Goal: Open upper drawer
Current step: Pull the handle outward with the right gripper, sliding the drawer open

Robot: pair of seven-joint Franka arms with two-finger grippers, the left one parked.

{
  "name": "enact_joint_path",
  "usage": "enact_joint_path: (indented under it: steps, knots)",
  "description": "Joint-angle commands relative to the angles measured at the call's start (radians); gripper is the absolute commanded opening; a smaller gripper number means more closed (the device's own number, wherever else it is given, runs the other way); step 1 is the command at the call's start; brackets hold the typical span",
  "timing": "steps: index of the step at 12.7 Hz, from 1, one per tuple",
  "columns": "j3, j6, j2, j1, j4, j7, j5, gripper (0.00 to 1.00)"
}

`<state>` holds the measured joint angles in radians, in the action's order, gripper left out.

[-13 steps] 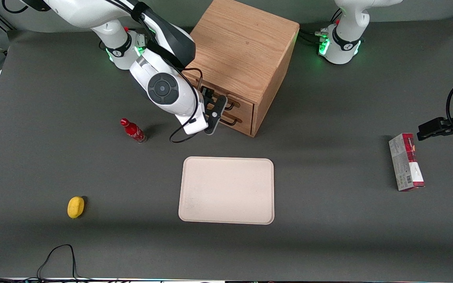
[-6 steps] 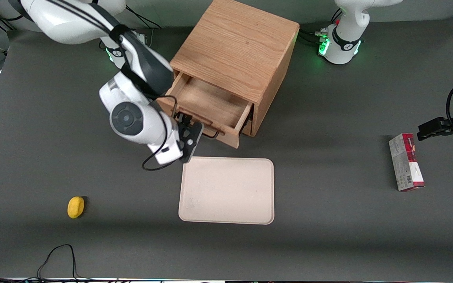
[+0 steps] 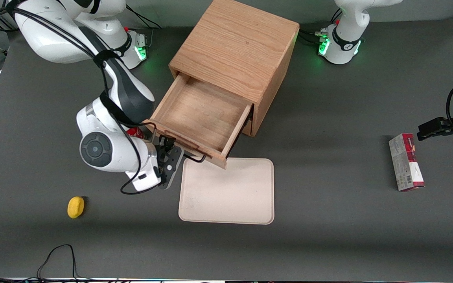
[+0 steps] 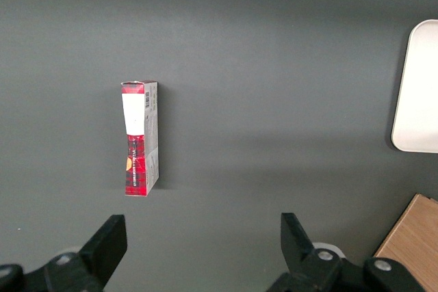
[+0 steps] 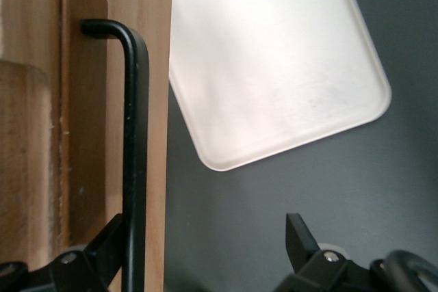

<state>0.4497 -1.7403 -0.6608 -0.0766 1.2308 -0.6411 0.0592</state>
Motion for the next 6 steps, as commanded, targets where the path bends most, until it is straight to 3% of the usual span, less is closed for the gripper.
enact_joint_path:
  steps: [1,6]
  knots:
    - [-0.028,0.028,-0.020,-0.011,-0.106,-0.012,0.022,1.00]
    - [-0.074,-0.033,0.001,-0.011,-0.197,-0.026,0.027,1.00]
